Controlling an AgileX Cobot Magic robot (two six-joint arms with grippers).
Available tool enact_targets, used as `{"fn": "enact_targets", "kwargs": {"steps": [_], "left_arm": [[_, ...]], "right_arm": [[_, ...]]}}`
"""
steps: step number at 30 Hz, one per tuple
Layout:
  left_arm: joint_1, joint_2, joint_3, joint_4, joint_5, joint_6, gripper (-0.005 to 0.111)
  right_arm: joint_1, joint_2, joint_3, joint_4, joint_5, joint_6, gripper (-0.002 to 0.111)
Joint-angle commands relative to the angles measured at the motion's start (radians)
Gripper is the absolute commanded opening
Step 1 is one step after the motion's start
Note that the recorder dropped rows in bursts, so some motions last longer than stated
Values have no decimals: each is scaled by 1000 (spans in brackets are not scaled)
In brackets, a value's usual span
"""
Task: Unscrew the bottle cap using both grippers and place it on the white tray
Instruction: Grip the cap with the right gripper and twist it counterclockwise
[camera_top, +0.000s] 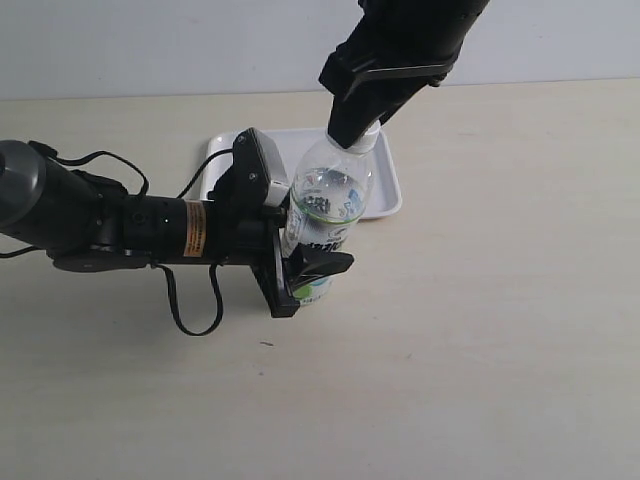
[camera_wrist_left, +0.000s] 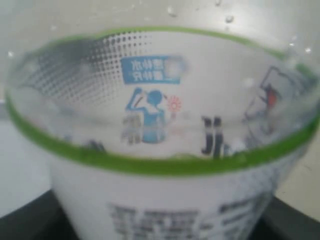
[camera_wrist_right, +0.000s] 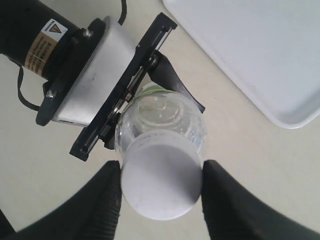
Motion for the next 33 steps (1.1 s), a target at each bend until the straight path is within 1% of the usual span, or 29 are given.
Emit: {"fn": "enact_targets", "kwargs": {"steps": [1,3,5,9,17,24,25,30,33], "left_arm": [[4,-10,0,-2,16,5,0],[4,-10,0,-2,16,5,0],[4,-10,0,-2,16,5,0],[4,-10,0,-2,16,1,0],[4,-10,0,3,17,-17,0],[4,-10,0,23,28,-19,0],[4,-10,0,28,21,-40,0],[4,-10,0,25,21,-45,0],[4,-10,0,24,9,-47,0]], "right_arm": [[1,-1,2,-6,-6,-9,29],[1,-1,2,-6,-6,-6,16],[1,-1,2,-6,-6,-4,0],[1,-1,2,-6,-6,-11,0],[1,-1,2,-13,-6,-92,0],[1,-1,2,-74,-6,-158,0],[1,-1,2,-76,-6,-195,0],[1,-1,2,-71,-6,-328,0],[1,-1,2,-27,-6,-498,0]]}}
